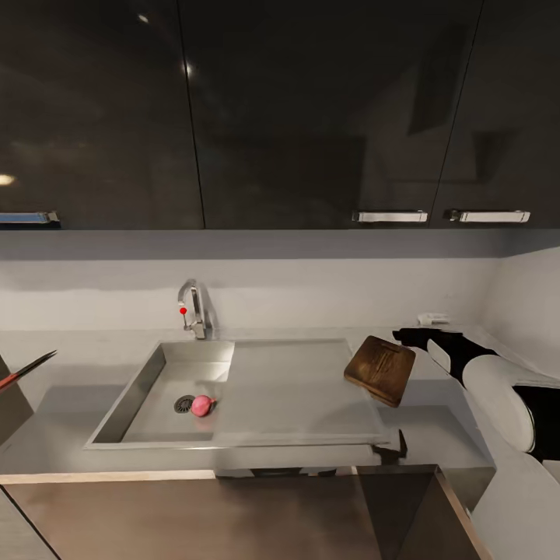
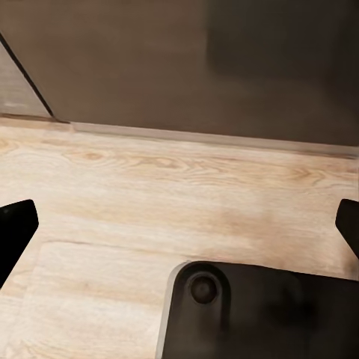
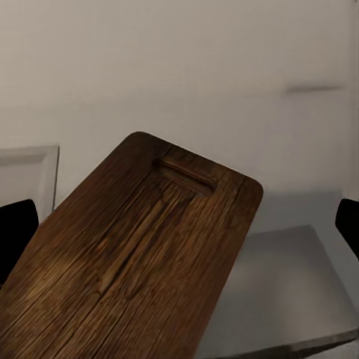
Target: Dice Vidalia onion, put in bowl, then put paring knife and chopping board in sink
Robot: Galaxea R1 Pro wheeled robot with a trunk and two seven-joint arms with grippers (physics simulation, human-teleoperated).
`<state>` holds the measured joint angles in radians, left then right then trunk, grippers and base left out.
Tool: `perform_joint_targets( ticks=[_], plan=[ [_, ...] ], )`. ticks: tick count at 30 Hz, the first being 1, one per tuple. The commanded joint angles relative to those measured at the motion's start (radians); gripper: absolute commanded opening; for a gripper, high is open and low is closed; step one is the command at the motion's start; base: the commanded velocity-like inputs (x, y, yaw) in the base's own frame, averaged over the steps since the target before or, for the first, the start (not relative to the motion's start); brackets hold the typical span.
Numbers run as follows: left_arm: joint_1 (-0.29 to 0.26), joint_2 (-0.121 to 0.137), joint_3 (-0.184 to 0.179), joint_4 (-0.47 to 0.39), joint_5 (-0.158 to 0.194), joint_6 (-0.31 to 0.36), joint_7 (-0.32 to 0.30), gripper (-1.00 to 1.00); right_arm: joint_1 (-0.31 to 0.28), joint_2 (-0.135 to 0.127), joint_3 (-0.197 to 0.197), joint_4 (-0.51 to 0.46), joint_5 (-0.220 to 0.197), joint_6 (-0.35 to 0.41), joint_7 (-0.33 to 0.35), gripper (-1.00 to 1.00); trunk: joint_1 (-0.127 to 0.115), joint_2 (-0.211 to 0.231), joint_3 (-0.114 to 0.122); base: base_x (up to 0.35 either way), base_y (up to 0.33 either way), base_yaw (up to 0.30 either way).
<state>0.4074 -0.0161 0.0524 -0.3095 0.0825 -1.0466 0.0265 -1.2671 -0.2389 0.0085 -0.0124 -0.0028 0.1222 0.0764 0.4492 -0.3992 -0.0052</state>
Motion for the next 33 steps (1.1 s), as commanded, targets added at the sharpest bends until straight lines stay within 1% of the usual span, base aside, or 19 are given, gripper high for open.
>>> perform_joint_targets(
  ticks=[1, 13, 20, 27, 33],
  plan=[
    [0.001, -0.001, 0.004, -0.002, -0.003, -0.001, 0.0, 1.0, 0.0, -0.001, 0.001, -0.001, 0.0, 0.005, 0.003, 1.0, 0.001, -0.001, -0.001, 0.227, -0.069, 0.0],
    [0.001, -0.001, 0.005, -0.002, -0.001, -0.001, 0.001, 1.0, 0.0, -0.002, 0.001, -0.001, 0.0, 0.005, 0.003, 1.0, 0.001, -0.001, -0.011, 0.237, -0.072, 0.0],
    [0.001, -0.001, 0.006, -0.002, -0.001, -0.001, 0.0, 1.0, 0.0, -0.002, 0.001, -0.001, 0.0, 0.005, 0.003, 1.0, 0.001, -0.001, -0.012, 0.024, -0.005, 0.004],
    [0.001, -0.001, 0.006, -0.002, -0.001, -0.001, 0.001, 1.0, 0.0, -0.002, 0.0, -0.001, 0.0, 0.005, 0.003, 1.0, 0.001, -0.001, -0.012, 0.0, 0.0, 0.193],
    [0.001, -0.001, 0.006, -0.002, -0.001, -0.001, 0.001, 1.0, 0.0, -0.003, 0.0, -0.001, 0.0, 0.005, 0.003, 1.0, 0.001, -0.001, -0.012, 0.101, -0.051, 0.042]
  ],
)
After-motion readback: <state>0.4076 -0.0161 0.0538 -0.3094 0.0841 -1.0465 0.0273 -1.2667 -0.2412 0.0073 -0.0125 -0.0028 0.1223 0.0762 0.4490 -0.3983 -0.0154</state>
